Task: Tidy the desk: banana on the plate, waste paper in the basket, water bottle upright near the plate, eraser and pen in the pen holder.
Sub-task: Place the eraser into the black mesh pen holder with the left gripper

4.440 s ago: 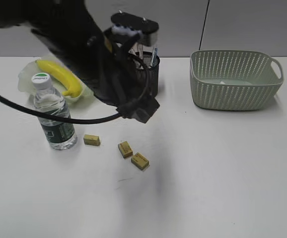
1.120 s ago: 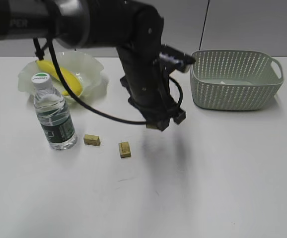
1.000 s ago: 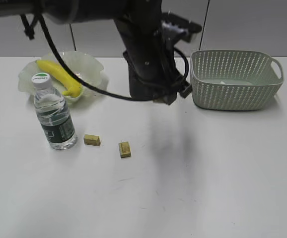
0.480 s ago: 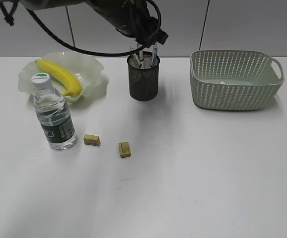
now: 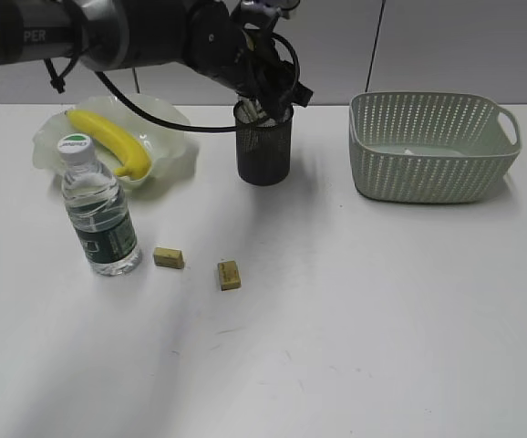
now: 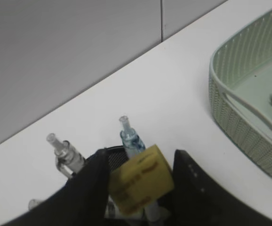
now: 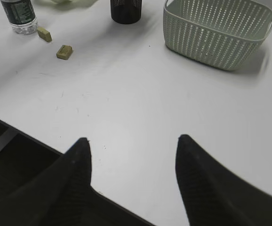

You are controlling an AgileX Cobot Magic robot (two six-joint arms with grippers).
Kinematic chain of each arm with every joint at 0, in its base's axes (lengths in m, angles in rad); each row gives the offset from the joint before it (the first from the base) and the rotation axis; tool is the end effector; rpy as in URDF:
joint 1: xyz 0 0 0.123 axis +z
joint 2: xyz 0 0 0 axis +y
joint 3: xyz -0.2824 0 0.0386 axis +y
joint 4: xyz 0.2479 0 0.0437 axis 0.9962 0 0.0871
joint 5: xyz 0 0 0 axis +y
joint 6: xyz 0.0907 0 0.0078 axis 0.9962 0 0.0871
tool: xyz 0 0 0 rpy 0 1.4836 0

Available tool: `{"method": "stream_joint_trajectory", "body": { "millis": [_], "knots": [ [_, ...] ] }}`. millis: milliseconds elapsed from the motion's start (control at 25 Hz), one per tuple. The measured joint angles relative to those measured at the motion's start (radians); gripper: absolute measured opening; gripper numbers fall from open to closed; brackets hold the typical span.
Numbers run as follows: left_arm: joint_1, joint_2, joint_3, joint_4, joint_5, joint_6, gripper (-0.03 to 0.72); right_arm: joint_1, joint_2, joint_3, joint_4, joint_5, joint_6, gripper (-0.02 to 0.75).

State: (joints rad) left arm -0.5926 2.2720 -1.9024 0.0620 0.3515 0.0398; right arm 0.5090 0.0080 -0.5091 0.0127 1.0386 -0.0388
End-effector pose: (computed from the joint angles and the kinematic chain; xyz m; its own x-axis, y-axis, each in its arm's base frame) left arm 0.4423 -0.2955 0.2111 -0.4353 0.4110 -0.8010 0.5896 0.8025 0.0914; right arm -0.0038 -0.0010 0.2815 -0.3638 -0.2401 -0.9000 -0.5079 0.8611 -0.0244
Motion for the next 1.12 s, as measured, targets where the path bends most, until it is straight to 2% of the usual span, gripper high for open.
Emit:
{"method": "stream_joint_trajectory", "body": {
  "millis": [400, 720, 880, 1120],
  "knots": [
    [0.038, 0.018, 0.000, 0.000, -0.009, 0.000, 0.308, 0.000, 0.000, 0.000, 0.000, 0.000, 0.000, 0.454],
    [0.041, 0.018, 0.000, 0.000, -0.008, 0.000, 0.307, 0.000, 0.000, 0.000, 0.000, -0.001, 0.000, 0.454],
    [0.041, 0.018, 0.000, 0.000, -0.008, 0.000, 0.348, 0.000, 0.000, 0.000, 0.000, -0.001, 0.000, 0.454],
    [0.041, 0.010, 0.000, 0.000, -0.008, 0.000, 0.358, 0.000, 0.000, 0.000, 0.000, -0.001, 0.000, 0.454]
  ]
}}
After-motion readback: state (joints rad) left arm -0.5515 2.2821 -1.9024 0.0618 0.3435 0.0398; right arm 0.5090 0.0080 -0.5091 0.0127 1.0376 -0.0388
